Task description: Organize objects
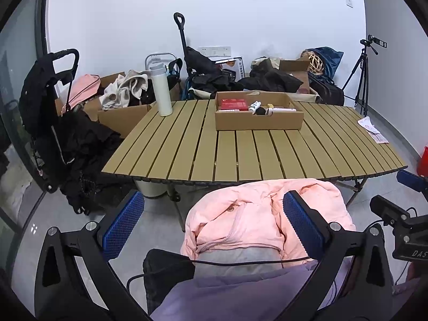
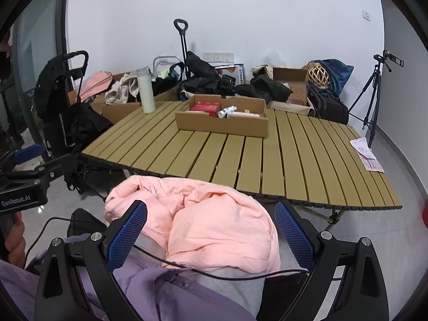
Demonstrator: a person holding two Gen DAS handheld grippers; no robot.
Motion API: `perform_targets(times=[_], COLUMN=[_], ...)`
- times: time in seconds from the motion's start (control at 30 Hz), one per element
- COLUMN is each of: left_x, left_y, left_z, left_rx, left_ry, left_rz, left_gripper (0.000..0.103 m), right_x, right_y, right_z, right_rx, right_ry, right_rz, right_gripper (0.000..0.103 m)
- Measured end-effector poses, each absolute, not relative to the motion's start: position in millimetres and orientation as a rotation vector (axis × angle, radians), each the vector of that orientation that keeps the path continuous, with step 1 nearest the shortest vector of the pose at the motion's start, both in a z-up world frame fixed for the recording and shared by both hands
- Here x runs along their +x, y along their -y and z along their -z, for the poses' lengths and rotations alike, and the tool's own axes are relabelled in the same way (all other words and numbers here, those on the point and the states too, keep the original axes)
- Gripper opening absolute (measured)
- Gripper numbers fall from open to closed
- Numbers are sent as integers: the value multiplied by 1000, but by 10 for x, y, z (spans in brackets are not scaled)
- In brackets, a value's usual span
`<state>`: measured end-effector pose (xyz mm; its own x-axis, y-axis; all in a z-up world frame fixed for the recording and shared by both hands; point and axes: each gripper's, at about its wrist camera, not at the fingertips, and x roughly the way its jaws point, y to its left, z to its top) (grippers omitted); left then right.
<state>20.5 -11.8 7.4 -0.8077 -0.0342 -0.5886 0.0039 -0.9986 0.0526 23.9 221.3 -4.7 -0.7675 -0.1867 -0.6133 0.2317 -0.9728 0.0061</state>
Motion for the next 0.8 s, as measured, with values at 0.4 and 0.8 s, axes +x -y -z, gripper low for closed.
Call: perform_targets(times=[0.4, 0.8], left_x=[206, 25], left_y=[130, 178], left_z=[-67, 68], left_rx=[966, 1155], left_ry=[83, 24], left_rz=[2970, 2915], left_gripper=[103, 103], right_x=[238, 106], right_y=[-2234, -2343], right_z=[39, 125], right_rx=[927, 985], right_ry=[-97, -61], right_rz=[2769, 2785], right_gripper=[98, 98])
